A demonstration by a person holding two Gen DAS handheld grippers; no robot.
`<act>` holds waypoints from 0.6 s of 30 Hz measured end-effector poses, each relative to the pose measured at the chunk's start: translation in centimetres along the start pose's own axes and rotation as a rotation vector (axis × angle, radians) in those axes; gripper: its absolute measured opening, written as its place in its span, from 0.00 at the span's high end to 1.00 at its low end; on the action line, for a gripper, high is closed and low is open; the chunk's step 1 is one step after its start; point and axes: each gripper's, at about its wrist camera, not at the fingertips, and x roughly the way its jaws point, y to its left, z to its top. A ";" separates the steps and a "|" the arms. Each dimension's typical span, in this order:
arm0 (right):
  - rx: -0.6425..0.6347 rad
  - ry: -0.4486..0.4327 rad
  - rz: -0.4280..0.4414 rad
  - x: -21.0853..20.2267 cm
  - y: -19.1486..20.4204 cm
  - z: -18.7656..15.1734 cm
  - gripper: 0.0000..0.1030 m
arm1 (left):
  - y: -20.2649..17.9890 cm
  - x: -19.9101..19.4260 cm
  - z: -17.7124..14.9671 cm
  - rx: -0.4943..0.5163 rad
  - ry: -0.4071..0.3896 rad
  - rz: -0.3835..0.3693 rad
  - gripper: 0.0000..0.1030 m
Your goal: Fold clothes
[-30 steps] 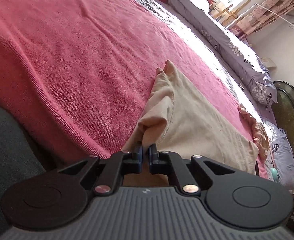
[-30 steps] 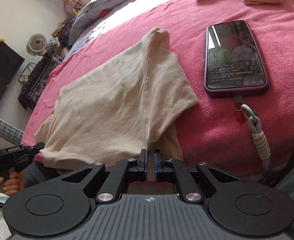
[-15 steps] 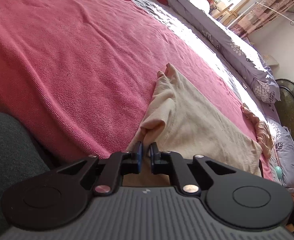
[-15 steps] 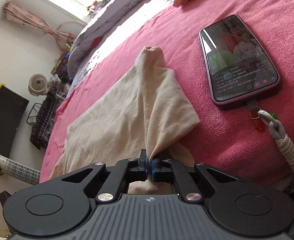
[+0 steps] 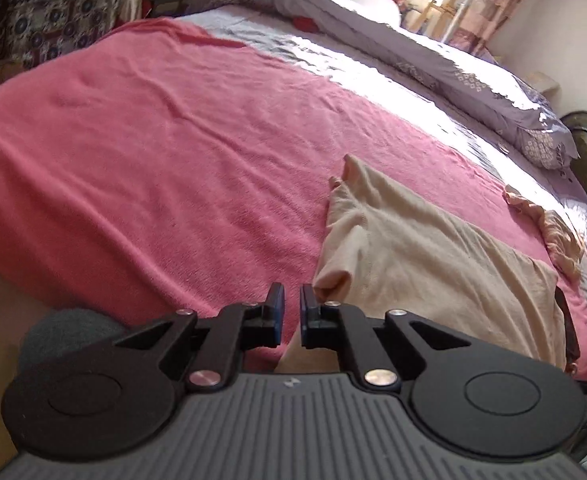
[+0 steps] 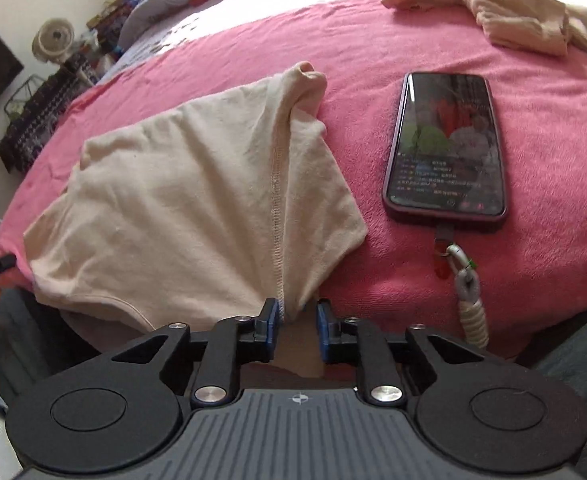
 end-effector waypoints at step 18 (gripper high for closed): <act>-0.409 -0.256 0.145 8.5 12.3 10.0 0.49 | -6.5 5.2 -4.4 0.368 0.026 0.215 0.81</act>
